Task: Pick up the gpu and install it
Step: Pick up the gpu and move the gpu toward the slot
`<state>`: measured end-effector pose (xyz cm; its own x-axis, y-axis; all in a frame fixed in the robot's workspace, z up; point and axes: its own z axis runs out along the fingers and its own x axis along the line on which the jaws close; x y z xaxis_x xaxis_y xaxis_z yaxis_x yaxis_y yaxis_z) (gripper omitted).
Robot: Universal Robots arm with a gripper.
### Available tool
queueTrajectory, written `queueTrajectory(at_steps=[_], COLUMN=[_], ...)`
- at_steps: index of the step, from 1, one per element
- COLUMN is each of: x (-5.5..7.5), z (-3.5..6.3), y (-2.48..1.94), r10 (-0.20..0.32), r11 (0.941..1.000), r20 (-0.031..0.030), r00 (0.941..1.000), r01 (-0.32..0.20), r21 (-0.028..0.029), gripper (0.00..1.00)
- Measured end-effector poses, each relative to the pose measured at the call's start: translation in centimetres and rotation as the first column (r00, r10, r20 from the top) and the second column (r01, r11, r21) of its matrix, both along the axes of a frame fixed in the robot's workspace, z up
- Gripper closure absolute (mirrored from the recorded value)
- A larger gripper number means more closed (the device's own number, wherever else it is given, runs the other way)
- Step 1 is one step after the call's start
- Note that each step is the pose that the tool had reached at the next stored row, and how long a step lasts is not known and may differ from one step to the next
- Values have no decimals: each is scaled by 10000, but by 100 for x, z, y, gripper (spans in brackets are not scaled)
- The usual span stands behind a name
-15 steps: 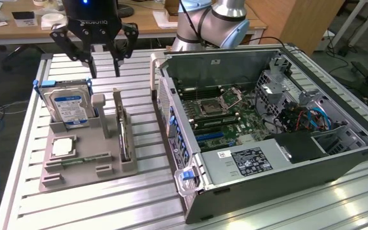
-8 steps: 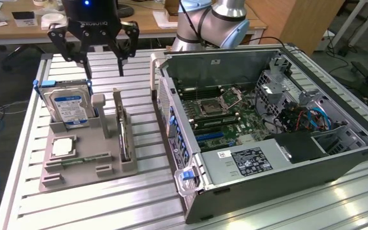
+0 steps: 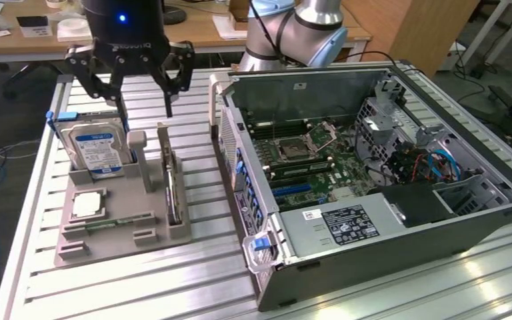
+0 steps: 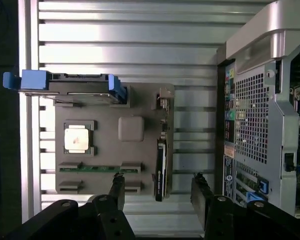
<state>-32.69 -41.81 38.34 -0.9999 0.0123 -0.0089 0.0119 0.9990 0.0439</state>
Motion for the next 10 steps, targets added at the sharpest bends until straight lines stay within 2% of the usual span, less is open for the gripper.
queueTrajectory(at_steps=[6, 9, 10], x=[0, 0, 0], z=[-106, -162, -180], y=[-112, -220, -244], r10=[0, 0, -1], r11=[10000, 10000, 10000], r20=[0, 0, 1], r00=[10000, 10000, 10000], r01=[0, 0, 1], r21=[1, 0, 0], gripper=[35, 35, 35])
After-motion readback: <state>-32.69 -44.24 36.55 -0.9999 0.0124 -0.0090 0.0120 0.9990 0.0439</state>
